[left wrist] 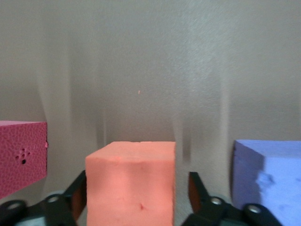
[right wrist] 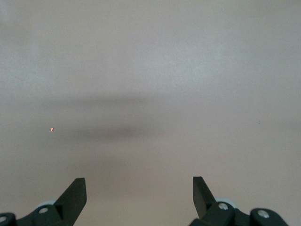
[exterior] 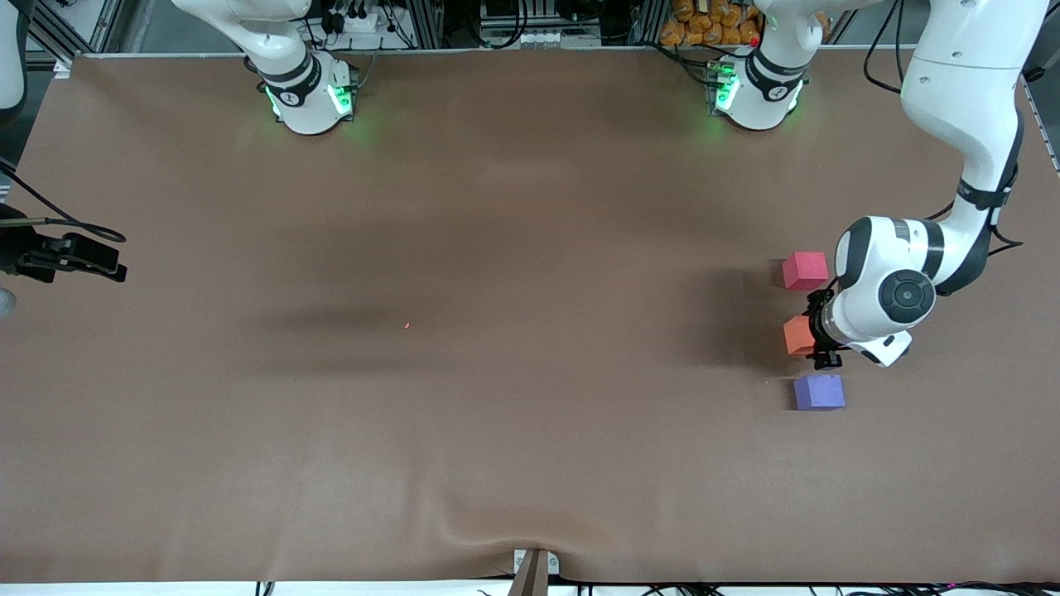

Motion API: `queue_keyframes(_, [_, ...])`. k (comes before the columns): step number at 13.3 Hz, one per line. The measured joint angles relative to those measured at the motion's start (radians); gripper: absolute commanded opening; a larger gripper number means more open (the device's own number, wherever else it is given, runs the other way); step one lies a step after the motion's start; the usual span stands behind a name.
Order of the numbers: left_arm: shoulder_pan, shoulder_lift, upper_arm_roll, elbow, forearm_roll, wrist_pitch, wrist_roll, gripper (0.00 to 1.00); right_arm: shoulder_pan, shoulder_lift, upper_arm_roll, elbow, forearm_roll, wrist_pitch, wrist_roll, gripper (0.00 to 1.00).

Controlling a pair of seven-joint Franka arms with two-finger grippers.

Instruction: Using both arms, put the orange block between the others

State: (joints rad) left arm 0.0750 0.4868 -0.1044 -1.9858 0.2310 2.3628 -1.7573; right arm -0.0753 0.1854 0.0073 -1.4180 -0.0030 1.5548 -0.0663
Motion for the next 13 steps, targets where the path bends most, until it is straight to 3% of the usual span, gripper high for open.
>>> queue_keyframes(3, [0.0, -0.059, 0.0, 0.001, 0.0, -0.036, 0.031, 1.0, 0.0, 0.0, 0.0, 0.0, 0.0, 0.0, 0.0, 1.0])
queue_keyframes(13, [0.005, -0.221, 0.0, 0.029, 0.0, -0.246, 0.389, 1.0, 0.0, 0.0, 0.006, 0.003, 0.0, 0.0, 0.0, 1.0])
